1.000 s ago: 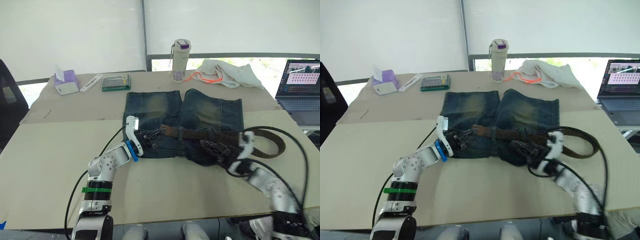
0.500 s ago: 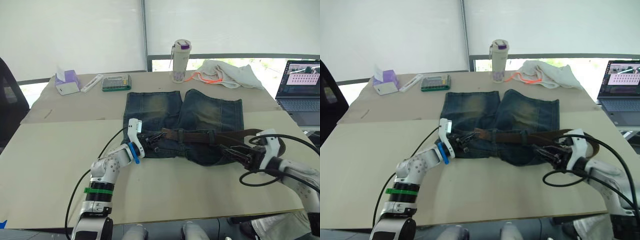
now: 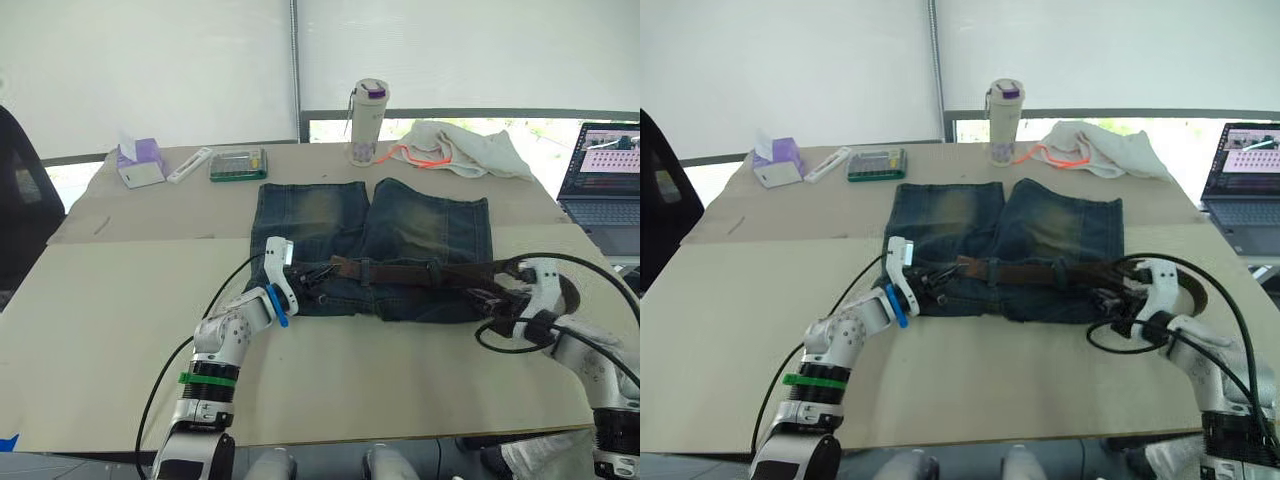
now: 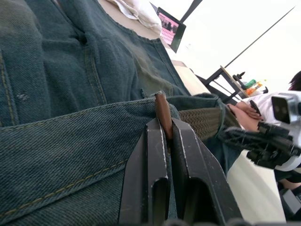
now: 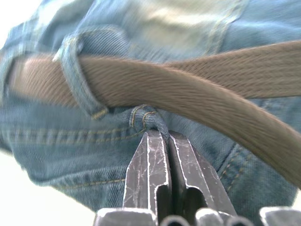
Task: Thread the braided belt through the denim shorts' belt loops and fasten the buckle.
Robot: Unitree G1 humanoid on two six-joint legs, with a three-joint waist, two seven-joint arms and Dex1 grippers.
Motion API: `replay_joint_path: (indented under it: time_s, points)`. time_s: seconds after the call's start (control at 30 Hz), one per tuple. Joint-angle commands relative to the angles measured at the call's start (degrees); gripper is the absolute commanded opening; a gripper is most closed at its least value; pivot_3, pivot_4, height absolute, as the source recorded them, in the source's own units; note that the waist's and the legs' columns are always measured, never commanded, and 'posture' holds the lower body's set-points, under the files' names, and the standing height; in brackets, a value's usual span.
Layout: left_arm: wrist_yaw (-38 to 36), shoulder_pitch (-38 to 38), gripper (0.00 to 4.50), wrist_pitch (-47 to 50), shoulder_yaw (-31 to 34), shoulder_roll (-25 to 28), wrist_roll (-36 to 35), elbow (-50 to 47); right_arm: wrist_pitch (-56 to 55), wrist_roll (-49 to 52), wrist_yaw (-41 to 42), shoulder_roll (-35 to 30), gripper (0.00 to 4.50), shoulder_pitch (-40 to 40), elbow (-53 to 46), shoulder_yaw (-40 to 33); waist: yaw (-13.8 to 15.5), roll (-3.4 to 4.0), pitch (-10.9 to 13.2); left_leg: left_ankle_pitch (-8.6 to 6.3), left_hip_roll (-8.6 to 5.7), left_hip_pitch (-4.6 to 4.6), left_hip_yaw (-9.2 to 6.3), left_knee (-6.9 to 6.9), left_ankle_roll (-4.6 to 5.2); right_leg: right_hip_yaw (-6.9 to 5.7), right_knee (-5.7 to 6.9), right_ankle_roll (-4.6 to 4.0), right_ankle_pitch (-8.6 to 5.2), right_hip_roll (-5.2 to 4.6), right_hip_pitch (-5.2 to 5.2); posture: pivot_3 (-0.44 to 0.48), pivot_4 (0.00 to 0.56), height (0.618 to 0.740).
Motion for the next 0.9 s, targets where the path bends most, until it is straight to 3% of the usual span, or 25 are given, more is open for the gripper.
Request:
replay_joint_path:
  time_s: [0.03,0.3,0.57,0.7,0.83,0.9]
  points:
    - [0.83,0.78,0.00,-1.26,0.26,0.46,1.16,-0.76,4.61,5.12,-10.11,4.29,0.03,-0.17,-0.45,-10.29,0.17,0.00,0.00,0.00,-0.01,0.00,0.00,-0.01,0.00,0.00,0.00,0.00,0.00,-0.02,0.00,0.000,0.150,0.740]
    - [3.48,2.83,0.00,-2.68,1.26,0.36,2.87,-0.49,12.59,18.31,-28.62,13.26,0.03,3.76,-5.67,-26.98,1.07,0.07,-0.04,0.00,-0.10,-0.01,-0.02,0.00,0.00,0.01,0.00,0.00,0.00,-0.11,0.02,0.000,0.150,0.740]
    - [4.72,2.35,0.00,-4.79,2.33,0.94,3.47,0.51,11.07,28.79,-41.36,14.23,0.03,7.46,-7.08,-35.50,1.23,0.08,-0.05,0.00,-0.16,-0.04,-0.07,0.02,0.01,-0.01,-0.01,0.04,-0.02,-0.13,0.05,0.000,0.150,0.740]
    - [4.15,1.73,0.00,-4.98,2.08,0.49,3.24,0.81,8.59,27.97,-40.98,12.77,0.03,9.21,-8.12,-34.36,1.10,0.08,-0.05,0.00,-0.16,-0.03,-0.05,0.02,0.01,-0.01,-0.02,0.06,-0.03,-0.13,0.10,0.000,0.150,0.740]
    - [4.12,1.78,0.00,-4.39,2.14,-0.41,2.28,0.14,4.64,26.06,-30.97,9.20,0.03,10.34,-11.48,-30.35,0.63,0.11,-0.07,0.00,-0.18,-0.04,-0.03,0.03,0.02,0.00,-0.02,0.10,-0.05,-0.13,0.09,0.000,0.150,0.740]
    - [4.08,2.12,0.00,-4.10,2.11,-0.60,2.00,-0.59,3.75,25.22,-22.81,5.59,0.72,12.60,-12.95,-28.37,0.35,0.11,-0.07,-0.01,-0.15,-0.03,-0.02,0.03,0.03,0.01,-0.01,0.10,-0.05,-0.10,0.09,0.000,0.150,0.740]
